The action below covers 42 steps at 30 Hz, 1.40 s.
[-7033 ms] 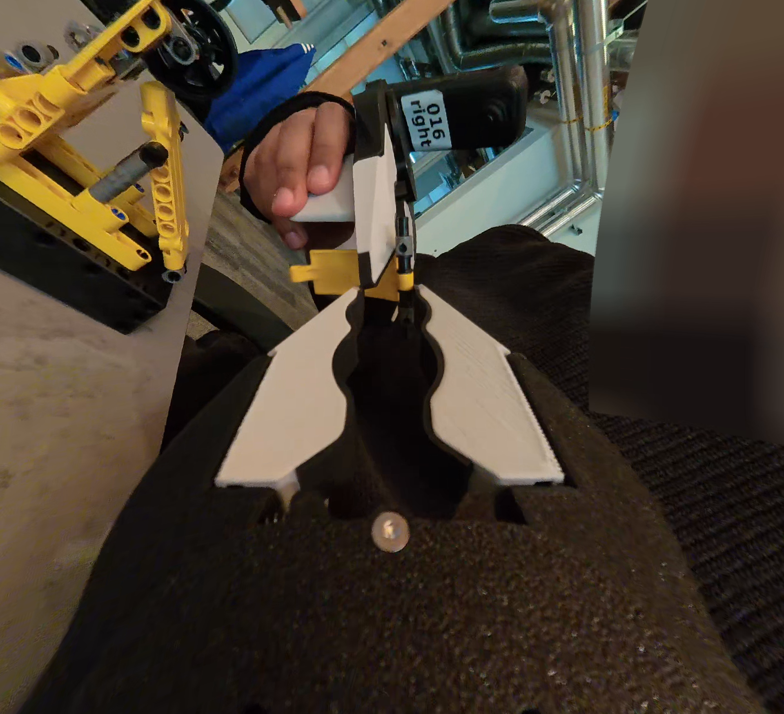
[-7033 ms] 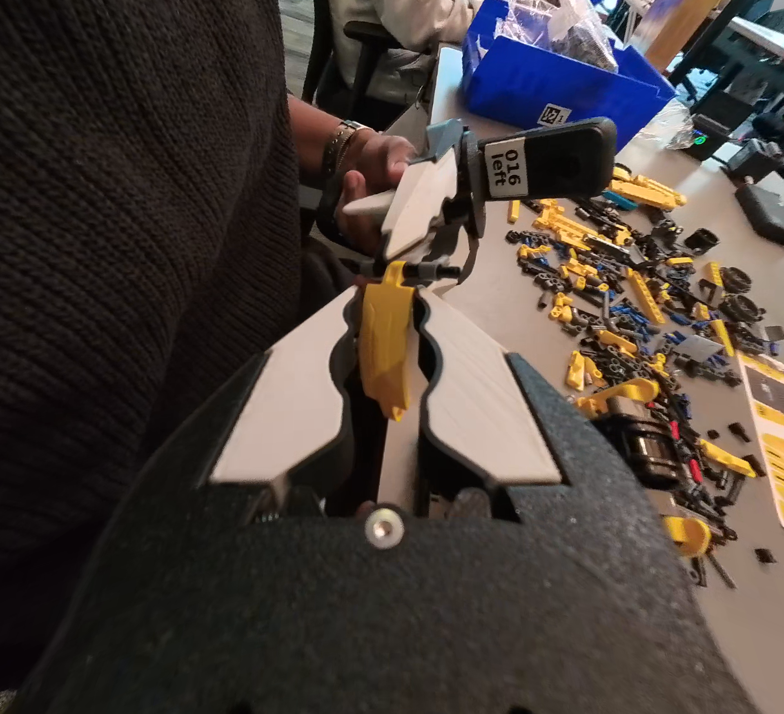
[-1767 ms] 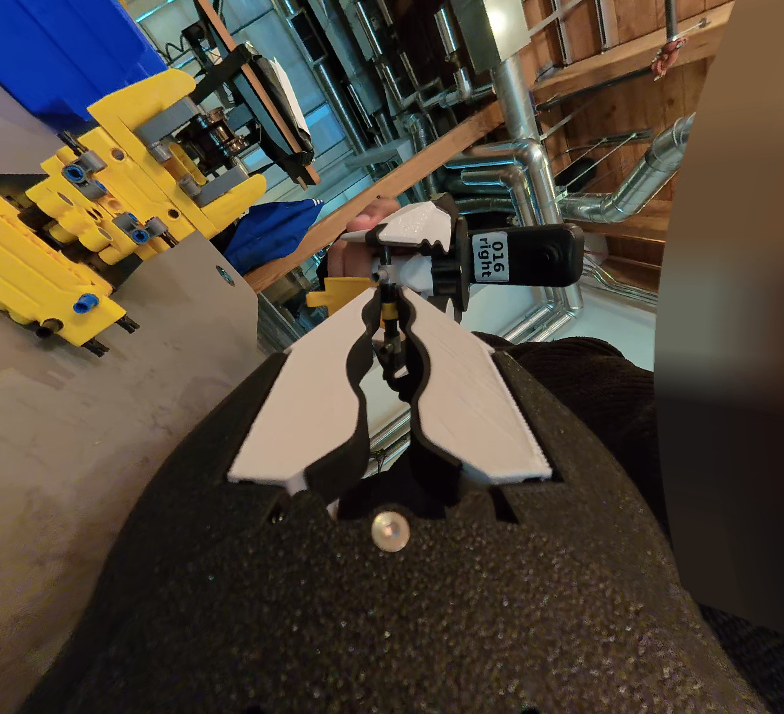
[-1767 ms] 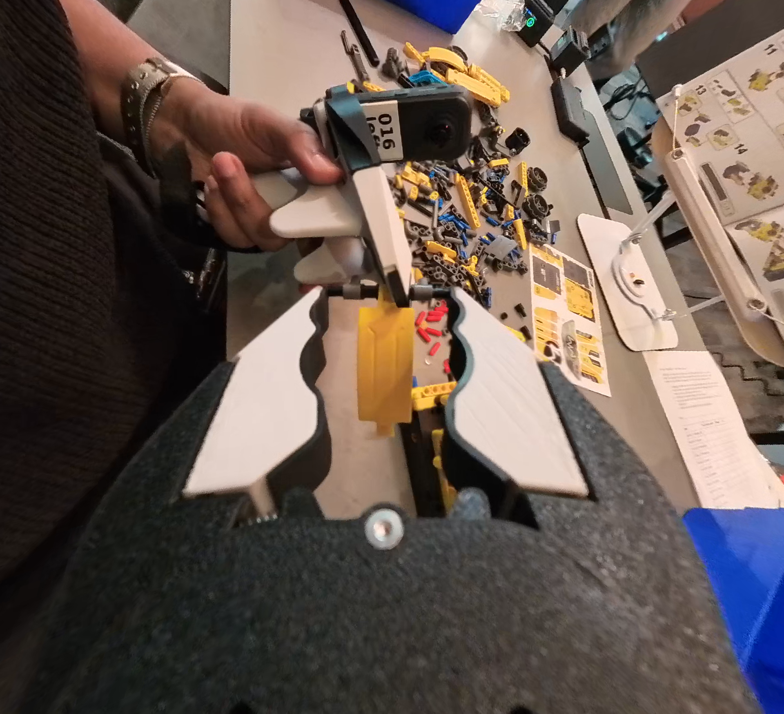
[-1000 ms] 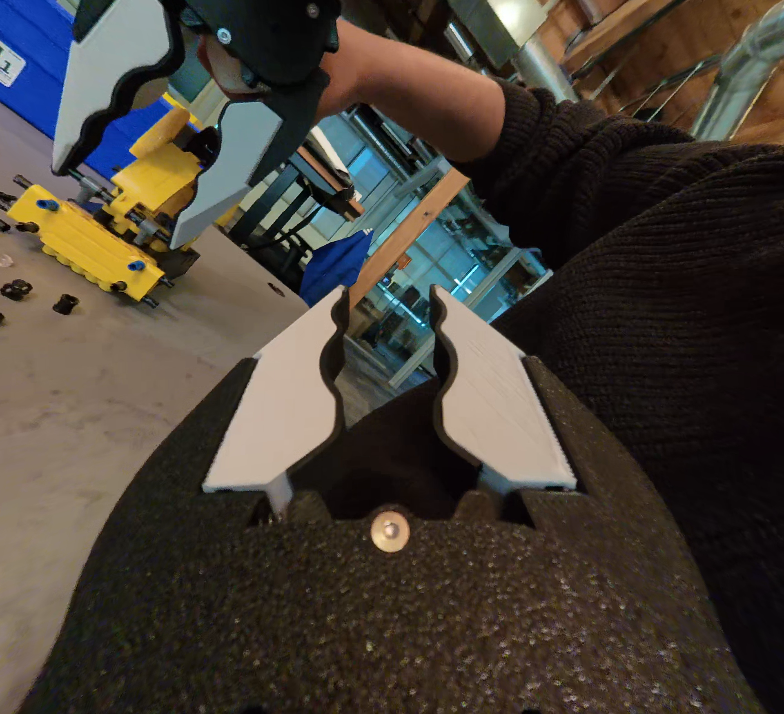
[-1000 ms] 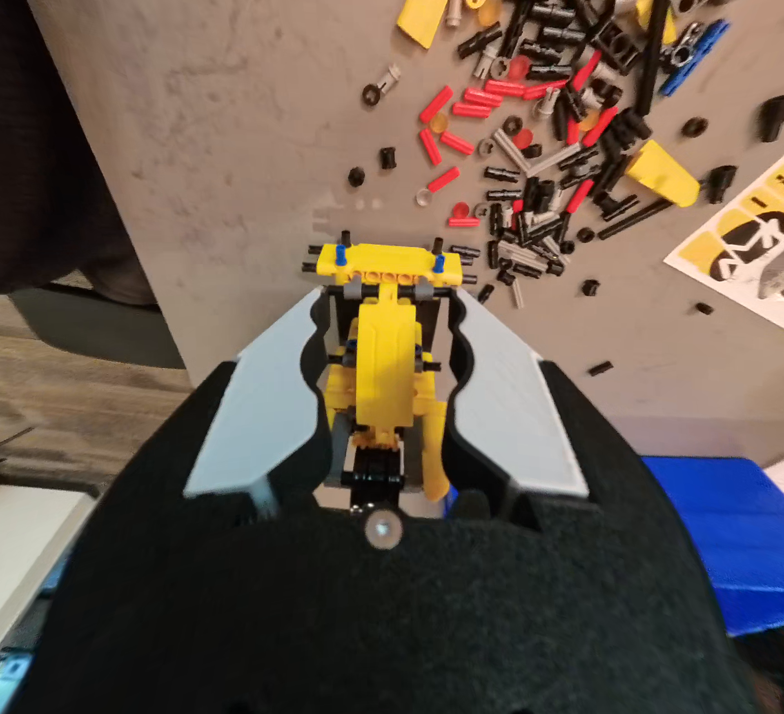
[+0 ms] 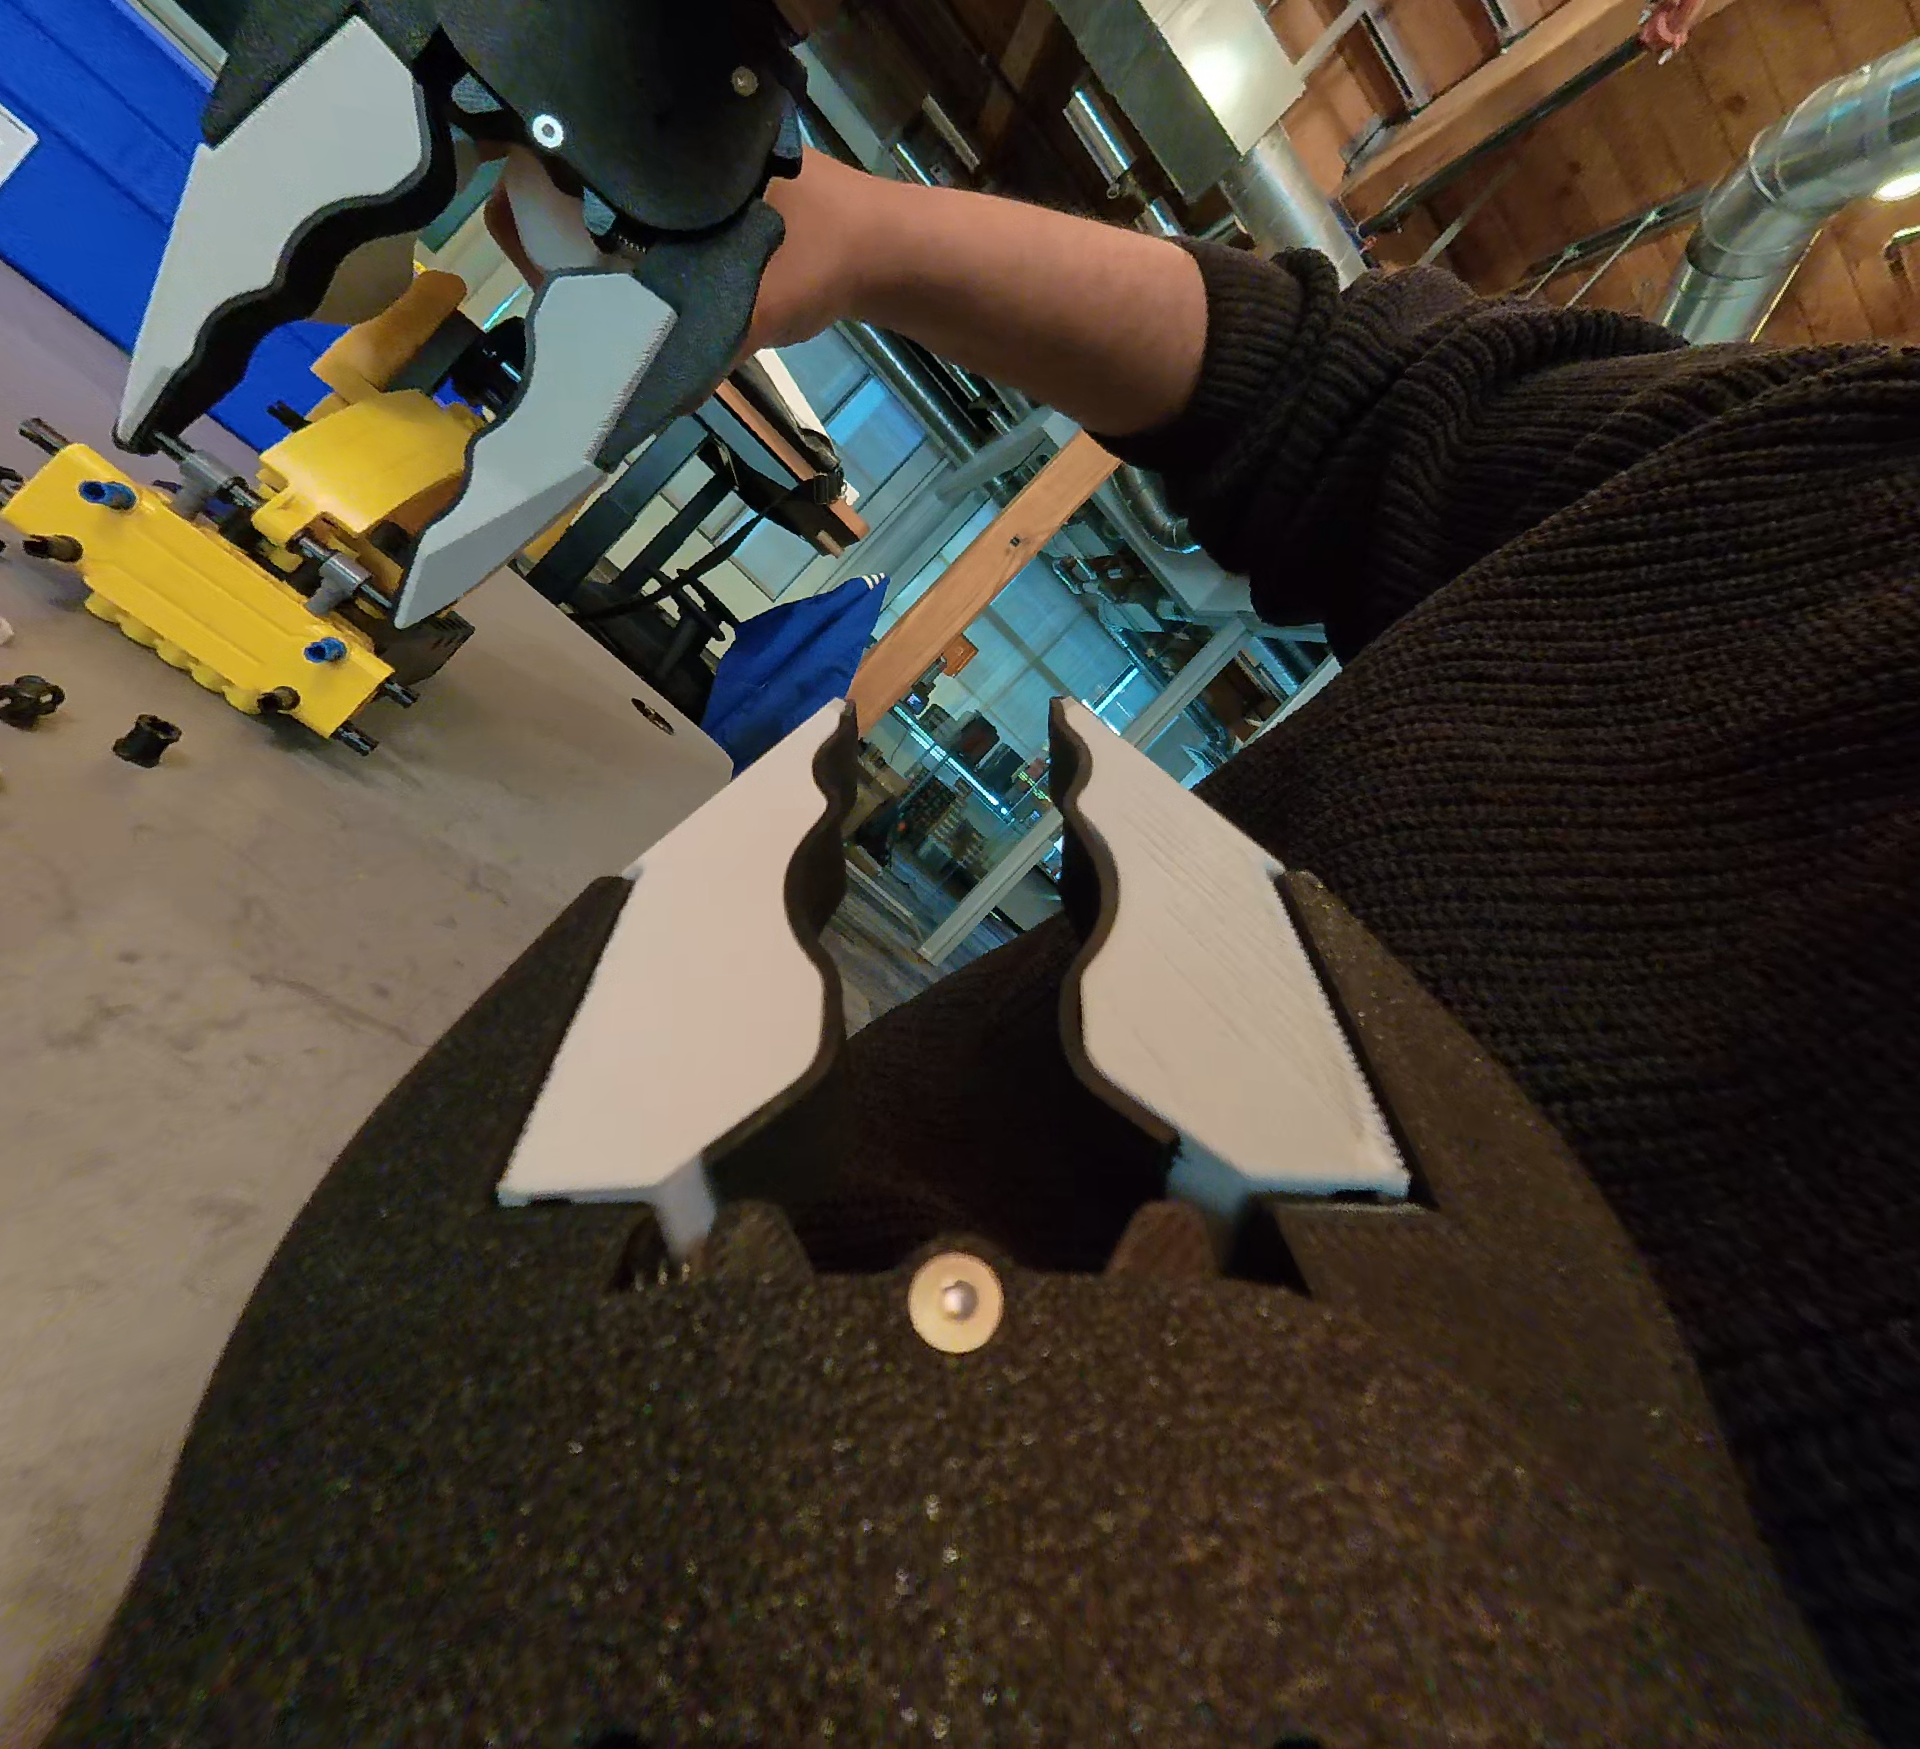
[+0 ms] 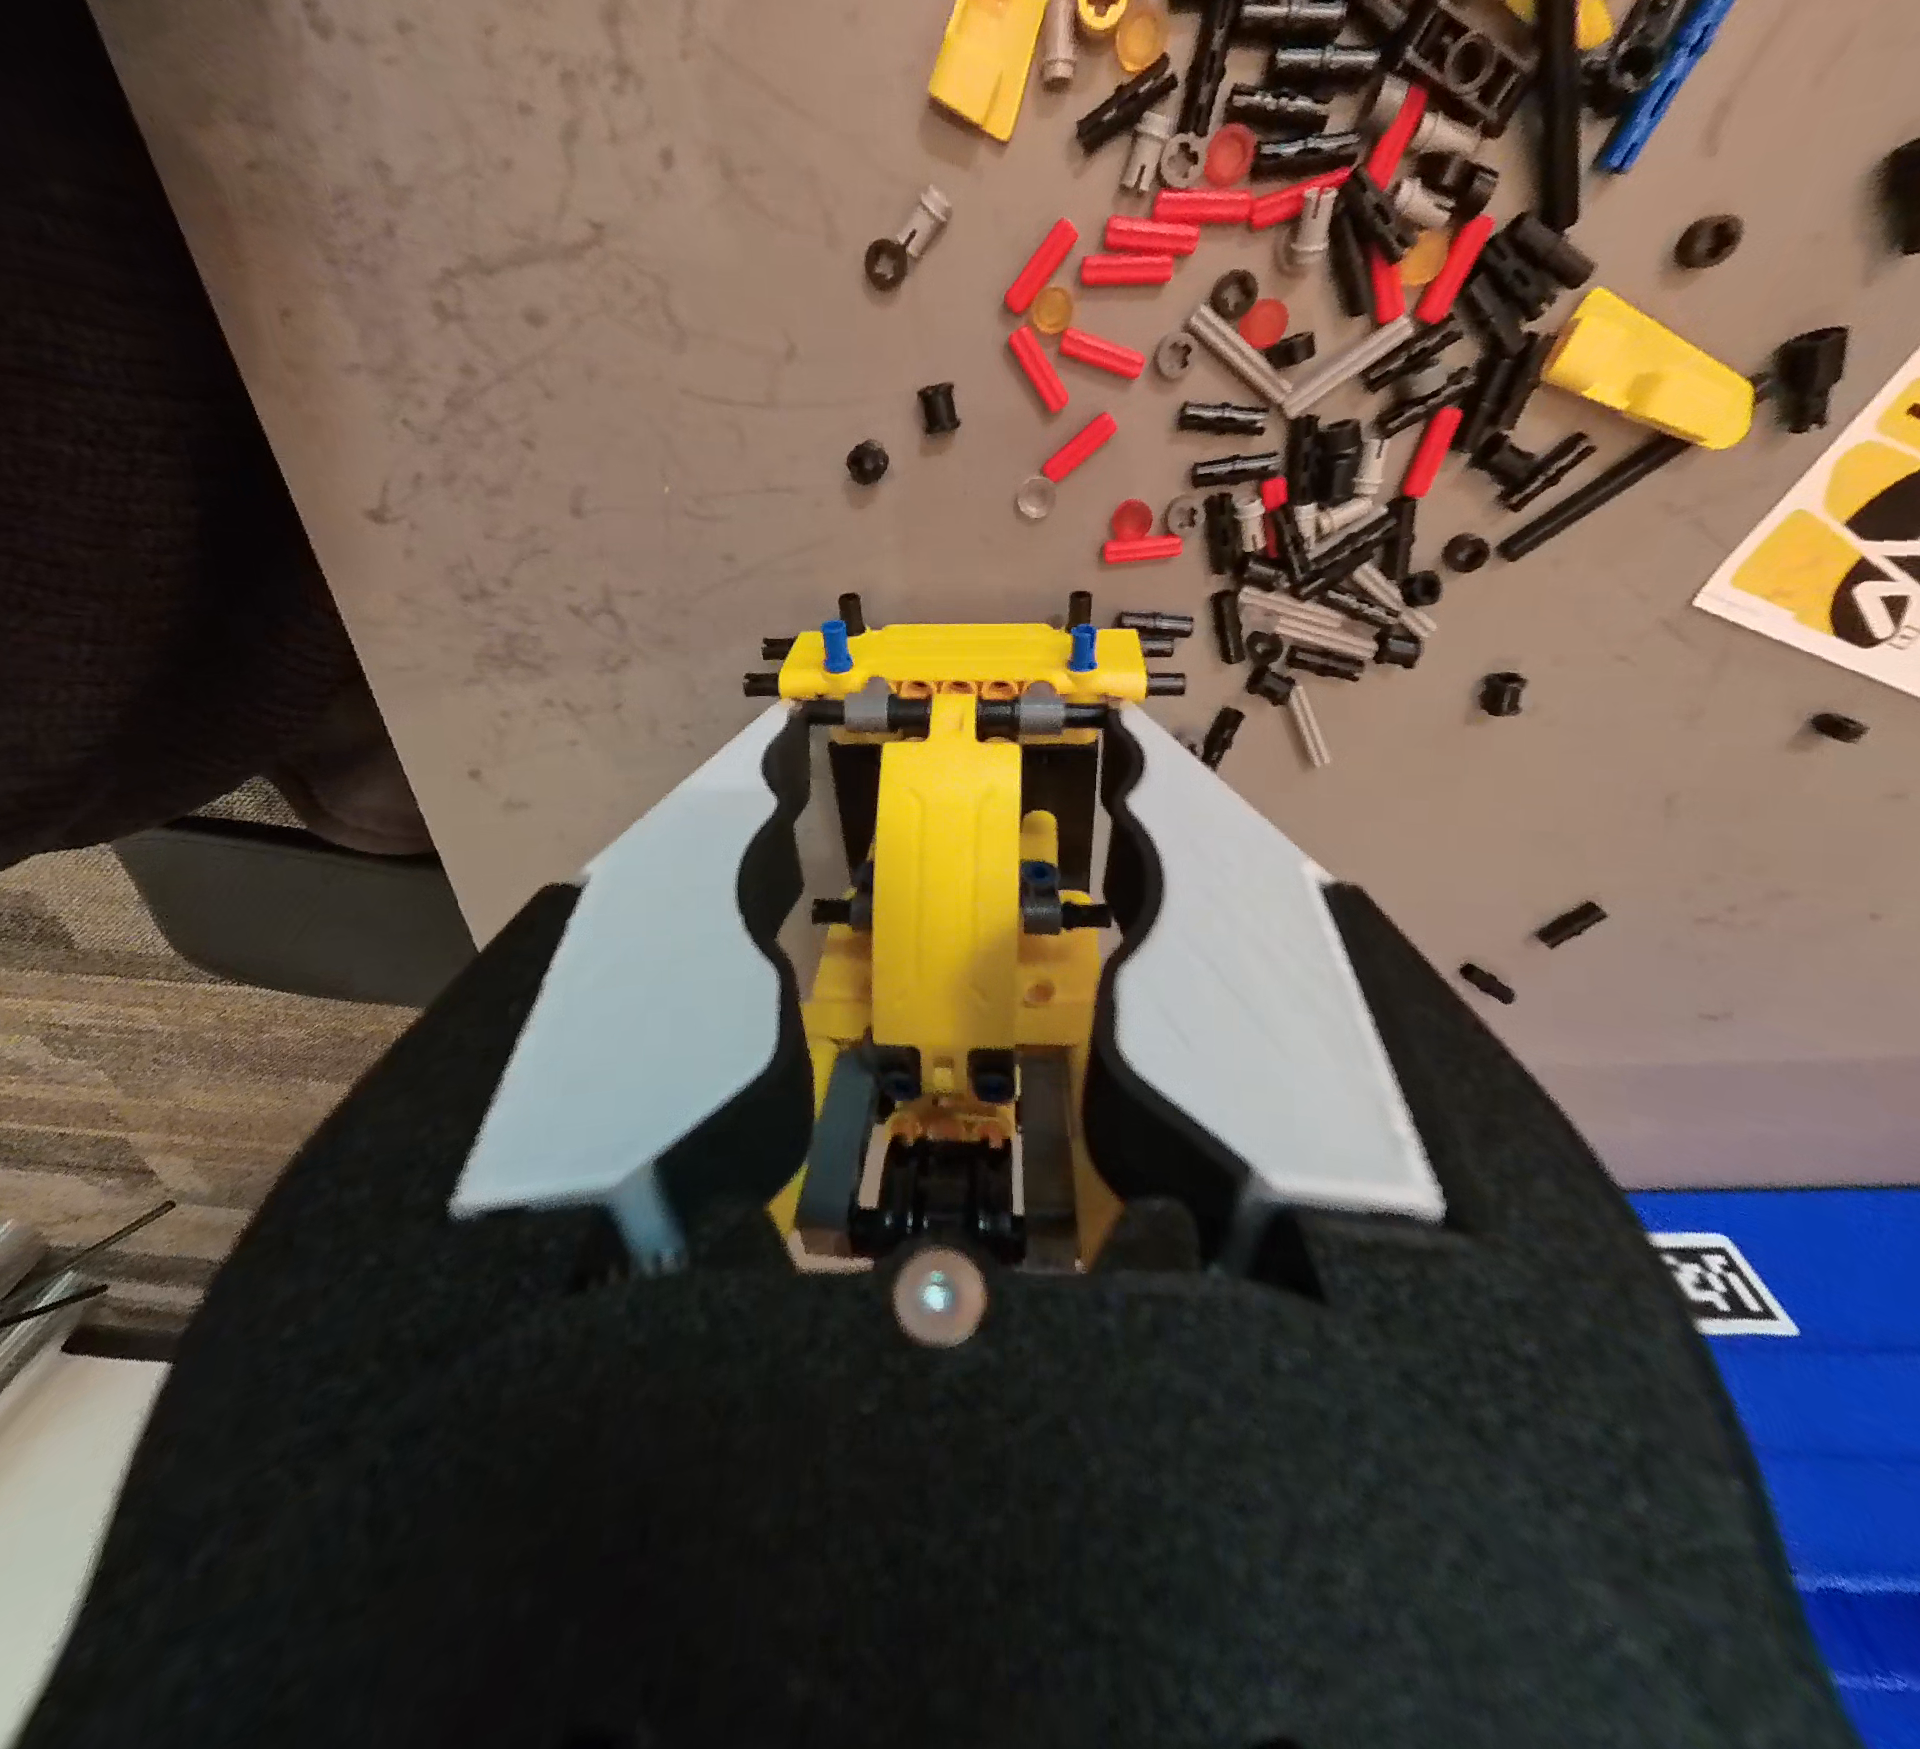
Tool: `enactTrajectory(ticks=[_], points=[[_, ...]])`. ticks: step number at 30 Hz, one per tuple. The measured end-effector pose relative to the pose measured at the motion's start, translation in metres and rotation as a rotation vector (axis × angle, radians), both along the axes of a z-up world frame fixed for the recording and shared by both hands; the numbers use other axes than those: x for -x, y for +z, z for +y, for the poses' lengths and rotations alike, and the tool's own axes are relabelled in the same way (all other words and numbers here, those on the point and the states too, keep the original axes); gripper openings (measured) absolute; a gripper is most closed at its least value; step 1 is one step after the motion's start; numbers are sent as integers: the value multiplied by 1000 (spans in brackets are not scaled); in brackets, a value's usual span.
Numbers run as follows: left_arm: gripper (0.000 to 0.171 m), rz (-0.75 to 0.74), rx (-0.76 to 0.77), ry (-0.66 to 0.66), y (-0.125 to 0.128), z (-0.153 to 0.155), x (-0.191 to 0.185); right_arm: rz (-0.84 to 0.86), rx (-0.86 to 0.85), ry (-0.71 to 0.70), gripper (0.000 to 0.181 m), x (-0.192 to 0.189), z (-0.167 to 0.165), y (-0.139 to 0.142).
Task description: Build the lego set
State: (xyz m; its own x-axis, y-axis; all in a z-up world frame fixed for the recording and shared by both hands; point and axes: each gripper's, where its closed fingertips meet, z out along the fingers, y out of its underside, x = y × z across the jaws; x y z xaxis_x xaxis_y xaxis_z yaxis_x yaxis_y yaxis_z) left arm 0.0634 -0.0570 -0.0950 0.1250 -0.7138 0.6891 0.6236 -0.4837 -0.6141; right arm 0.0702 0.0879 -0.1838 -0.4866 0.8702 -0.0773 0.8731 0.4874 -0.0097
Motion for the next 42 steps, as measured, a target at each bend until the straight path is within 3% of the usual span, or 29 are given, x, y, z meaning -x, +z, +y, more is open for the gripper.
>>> enactTrajectory(ticks=[27, 42], points=[[36, -12, 7, 1, 0, 1, 2, -84, -113, 133, 57, -3, 2, -2], [36, -15, 8, -2, 0, 1, 2, -72, -93, 99, 57, -6, 4, -2]])
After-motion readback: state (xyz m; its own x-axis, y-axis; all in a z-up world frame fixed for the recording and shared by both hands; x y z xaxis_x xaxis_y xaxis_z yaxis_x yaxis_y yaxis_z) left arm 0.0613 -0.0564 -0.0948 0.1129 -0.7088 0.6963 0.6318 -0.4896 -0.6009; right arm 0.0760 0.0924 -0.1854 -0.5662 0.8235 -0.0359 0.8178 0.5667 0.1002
